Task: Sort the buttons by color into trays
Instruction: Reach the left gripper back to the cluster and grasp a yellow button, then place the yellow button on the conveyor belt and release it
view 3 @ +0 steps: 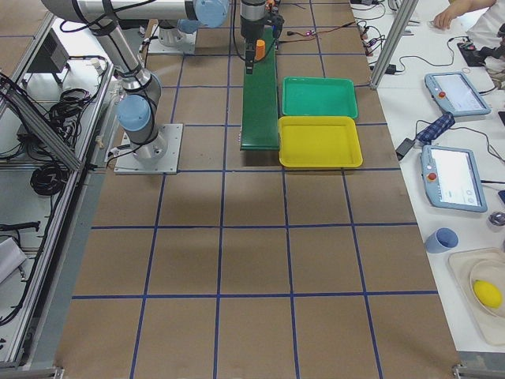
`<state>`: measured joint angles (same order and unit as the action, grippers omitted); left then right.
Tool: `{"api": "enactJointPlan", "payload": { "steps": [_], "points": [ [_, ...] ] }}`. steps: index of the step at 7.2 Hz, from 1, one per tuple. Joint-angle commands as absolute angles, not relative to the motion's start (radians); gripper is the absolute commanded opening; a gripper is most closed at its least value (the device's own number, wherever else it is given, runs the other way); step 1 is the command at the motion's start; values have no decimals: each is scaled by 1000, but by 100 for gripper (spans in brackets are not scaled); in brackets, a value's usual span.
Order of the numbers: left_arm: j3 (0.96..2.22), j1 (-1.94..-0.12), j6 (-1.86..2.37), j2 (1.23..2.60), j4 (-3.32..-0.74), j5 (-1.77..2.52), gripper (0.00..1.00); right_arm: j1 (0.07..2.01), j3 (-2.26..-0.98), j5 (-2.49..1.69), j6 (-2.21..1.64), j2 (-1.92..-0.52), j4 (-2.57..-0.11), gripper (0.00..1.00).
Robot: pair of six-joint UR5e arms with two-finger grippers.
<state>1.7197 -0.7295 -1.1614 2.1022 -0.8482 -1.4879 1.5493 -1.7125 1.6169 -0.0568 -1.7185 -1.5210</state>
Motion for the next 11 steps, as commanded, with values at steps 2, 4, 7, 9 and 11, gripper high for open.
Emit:
{"api": "enactJointPlan", "payload": {
  "steps": [2,4,7,9,11],
  "points": [
    [1707,-764,-1178,2008,-897,-1477,0,1549,-1735,1618,-57,-1729,-1522,100],
    [1736,-880,-1361,1889,-1027,-1473,0,1549,-1741,1617,-57,-1730,-1519,100],
    [1849,-1042,-1662,1737,-1154,-1479,0,1549,-1744,1618,-57,-1729,-1520,100],
    [1991,-1246,-1672,1623,-1132,-1476,0,1549,-1744,1618,-57,-1729,-1519,100],
    [2054,-1366,-1689,1565,-1082,-1482,0,1549,-1752,1617,-57,-1729,-1519,100]
  ]
}}
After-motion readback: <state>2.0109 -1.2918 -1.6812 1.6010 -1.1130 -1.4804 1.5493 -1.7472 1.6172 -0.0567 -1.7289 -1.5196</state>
